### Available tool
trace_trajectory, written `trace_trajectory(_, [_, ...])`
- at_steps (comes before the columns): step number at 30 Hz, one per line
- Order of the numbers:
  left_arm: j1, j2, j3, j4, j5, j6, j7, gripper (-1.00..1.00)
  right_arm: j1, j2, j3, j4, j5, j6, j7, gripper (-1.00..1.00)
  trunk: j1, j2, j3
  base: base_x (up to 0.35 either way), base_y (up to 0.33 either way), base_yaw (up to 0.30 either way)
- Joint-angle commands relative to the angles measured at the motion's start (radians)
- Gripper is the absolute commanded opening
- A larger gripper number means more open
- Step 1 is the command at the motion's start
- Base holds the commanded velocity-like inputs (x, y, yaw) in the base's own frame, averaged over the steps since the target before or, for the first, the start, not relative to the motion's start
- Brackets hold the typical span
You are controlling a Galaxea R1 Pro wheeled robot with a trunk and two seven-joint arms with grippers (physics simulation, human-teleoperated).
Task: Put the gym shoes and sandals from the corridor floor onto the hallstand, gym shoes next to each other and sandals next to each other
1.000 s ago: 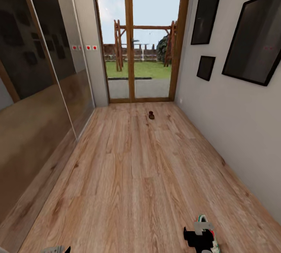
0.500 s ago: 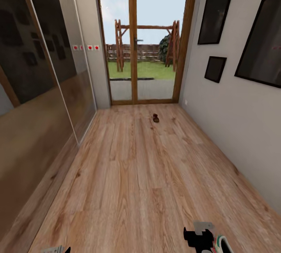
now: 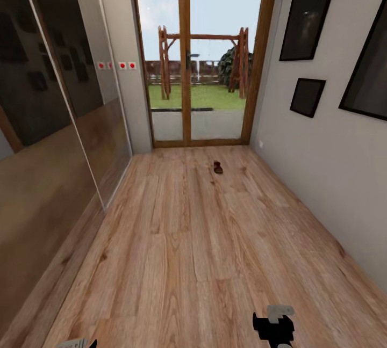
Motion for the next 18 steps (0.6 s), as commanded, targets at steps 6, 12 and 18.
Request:
trace_trajectory(6, [-0.001,0.000,0.009,0.001,-0.011,-0.004,-0.004,1.00,-0.001,0.000,-0.008,0.001,0.011,-0.002,-0.004,1.00,0.000,0.000,-0.001,0.336,0.006,0.000])
trace_trajectory(12, [-0.002,0.000,0.009,0.001,-0.011,-0.004,-0.004,1.00,-0.001,0.000,-0.008,0.001,0.011,-0.002,-0.004,1.00,0.000,0.000,-0.001,0.336,0.002,0.000])
trace_trajectory(18, [-0.001,0.000,0.009,0.001,-0.010,-0.004,-0.004,1.00,-0.001,0.000,-0.008,0.001,0.010,-0.002,-0.005,1.00,0.000,0.000,-0.001,0.336,0.000,0.000])
